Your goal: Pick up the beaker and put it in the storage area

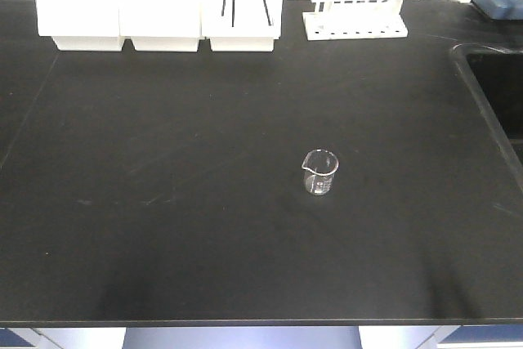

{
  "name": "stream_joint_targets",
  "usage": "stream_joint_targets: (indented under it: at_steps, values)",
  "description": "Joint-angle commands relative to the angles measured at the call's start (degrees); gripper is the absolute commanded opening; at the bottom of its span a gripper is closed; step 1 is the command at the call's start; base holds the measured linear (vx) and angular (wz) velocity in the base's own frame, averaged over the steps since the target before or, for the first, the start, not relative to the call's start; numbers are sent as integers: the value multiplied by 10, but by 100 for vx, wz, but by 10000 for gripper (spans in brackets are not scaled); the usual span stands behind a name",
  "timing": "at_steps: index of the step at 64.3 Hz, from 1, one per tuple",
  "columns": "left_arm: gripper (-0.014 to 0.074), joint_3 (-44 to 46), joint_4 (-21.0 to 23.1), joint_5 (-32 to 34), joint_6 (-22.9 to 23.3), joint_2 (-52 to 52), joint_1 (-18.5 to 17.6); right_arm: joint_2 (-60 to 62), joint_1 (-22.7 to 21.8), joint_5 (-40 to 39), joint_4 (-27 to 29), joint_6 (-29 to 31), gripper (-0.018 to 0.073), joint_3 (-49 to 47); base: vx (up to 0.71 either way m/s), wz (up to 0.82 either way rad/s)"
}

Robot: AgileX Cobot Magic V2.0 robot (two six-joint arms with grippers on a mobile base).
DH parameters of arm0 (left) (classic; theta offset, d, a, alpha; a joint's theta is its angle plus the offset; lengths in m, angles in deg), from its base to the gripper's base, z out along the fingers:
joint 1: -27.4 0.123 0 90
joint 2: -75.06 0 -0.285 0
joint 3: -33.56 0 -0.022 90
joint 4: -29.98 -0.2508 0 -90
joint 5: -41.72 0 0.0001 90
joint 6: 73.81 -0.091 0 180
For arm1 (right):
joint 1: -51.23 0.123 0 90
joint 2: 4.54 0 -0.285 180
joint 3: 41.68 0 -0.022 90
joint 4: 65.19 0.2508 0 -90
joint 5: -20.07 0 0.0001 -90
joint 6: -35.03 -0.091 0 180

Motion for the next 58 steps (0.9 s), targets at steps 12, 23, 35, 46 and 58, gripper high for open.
stream_joint_targets:
  at_steps: [12,23,35,46,58]
  values:
    - [-6,12,29,56,11,3,0,-122,-1,25,-21,5,-1,-119,0,0]
    - [-6,12,29,56,11,3,0,-272,0,-16,-22,8,-1,-129,0,0]
    - [-6,12,29,56,11,3,0,-449,0,-166,-143,15,-1,-129,0,0]
    - [-6,12,29,56,10,3,0,-604,0,-366,-291,-63,1,-129,0,0]
    - [-6,12,29,56,10,3,0,-742,0,-467,-385,-110,64,-129,0,0]
